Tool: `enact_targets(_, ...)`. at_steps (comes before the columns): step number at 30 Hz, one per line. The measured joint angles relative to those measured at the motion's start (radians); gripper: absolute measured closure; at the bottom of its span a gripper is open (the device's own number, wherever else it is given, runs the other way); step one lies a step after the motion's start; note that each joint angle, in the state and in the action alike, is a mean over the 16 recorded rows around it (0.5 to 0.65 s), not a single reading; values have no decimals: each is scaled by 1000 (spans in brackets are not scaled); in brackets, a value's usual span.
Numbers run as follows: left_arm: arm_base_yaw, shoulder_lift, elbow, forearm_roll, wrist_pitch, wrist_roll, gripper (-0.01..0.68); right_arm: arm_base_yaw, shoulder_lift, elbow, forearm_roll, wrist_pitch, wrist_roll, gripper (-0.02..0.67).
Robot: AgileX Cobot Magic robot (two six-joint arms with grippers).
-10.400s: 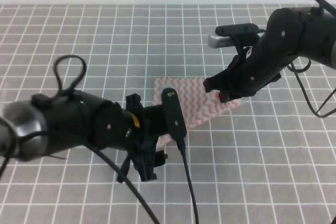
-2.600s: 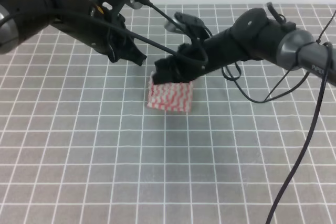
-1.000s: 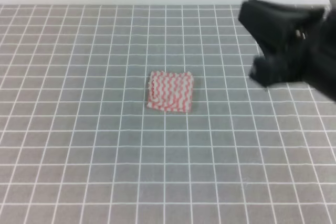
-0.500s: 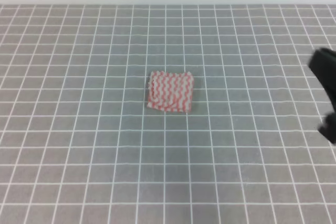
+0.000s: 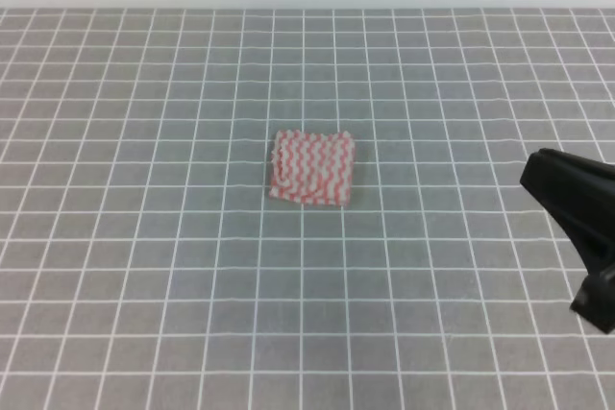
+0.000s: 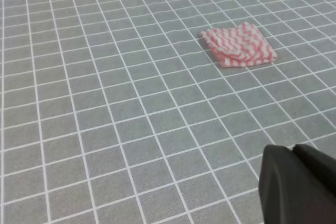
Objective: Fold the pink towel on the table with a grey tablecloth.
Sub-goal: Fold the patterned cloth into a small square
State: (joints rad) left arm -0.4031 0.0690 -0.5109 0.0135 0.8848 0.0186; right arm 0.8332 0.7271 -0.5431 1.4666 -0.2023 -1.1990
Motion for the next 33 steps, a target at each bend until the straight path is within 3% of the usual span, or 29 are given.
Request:
enact_targets(14, 0, 0, 0, 0, 1, 0, 673, -35, -112, 141, 116, -241, -285, 665)
enact_targets(19, -1, 0, 0, 3, 1, 0, 673, -293, -297, 242, 127, -119, -345, 665)
enact_targets(23, -1, 1, 0, 8, 0, 1, 673, -500, -430, 317, -187, 52, -56, 666)
enact_targets(30, -2, 2, 1, 27, -2, 1, 672, -826, -623, 450, -874, 410, 642, 666)
enact_targets(33, -2, 2, 2, 34, -2, 1, 672, -826, -649, 479, -1189, 464, 970, 666)
